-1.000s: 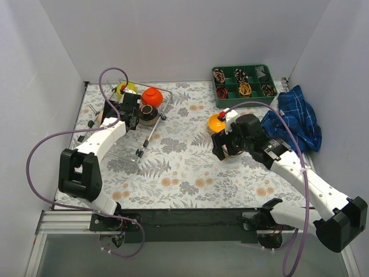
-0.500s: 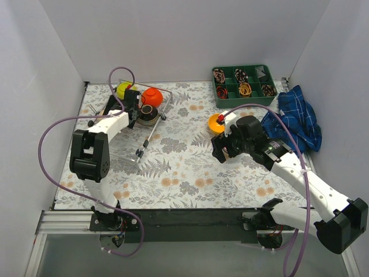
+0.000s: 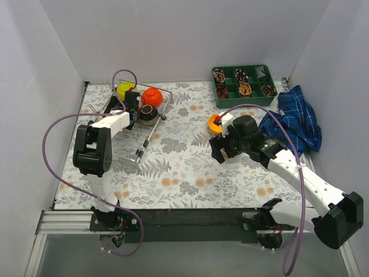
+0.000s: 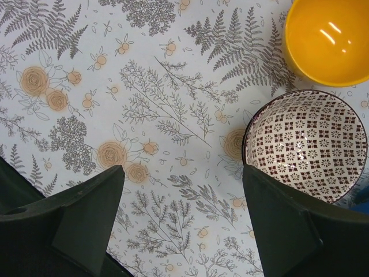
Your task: Unload the bowls from the dish rack
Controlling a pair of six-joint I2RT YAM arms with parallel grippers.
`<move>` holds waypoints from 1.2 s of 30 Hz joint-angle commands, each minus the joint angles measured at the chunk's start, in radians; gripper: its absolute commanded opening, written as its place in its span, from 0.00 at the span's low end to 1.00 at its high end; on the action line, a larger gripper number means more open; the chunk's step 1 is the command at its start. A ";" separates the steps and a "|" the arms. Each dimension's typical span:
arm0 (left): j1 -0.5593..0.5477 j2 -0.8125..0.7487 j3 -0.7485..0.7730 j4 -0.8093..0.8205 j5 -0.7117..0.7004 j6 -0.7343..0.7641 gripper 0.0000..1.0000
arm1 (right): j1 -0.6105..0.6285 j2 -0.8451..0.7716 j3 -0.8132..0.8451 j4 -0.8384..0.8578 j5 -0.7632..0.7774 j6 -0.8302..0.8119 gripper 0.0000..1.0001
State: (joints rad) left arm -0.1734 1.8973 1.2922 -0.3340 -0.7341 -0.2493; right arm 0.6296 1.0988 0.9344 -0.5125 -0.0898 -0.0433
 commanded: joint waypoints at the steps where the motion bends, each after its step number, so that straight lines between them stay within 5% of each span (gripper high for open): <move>1: 0.002 0.003 0.002 0.023 -0.002 0.025 0.98 | -0.001 0.003 0.000 0.042 -0.018 -0.015 0.92; 21: -0.012 0.074 -0.031 0.059 -0.053 0.053 0.98 | -0.001 0.006 -0.017 0.052 -0.037 -0.018 0.91; 36: -0.054 -0.069 -0.096 0.055 -0.102 0.016 0.57 | -0.001 -0.011 -0.022 0.066 -0.068 -0.018 0.89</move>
State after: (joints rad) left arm -0.2119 1.9167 1.2343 -0.2234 -0.8387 -0.1967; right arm 0.6296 1.1072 0.9180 -0.4896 -0.1345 -0.0559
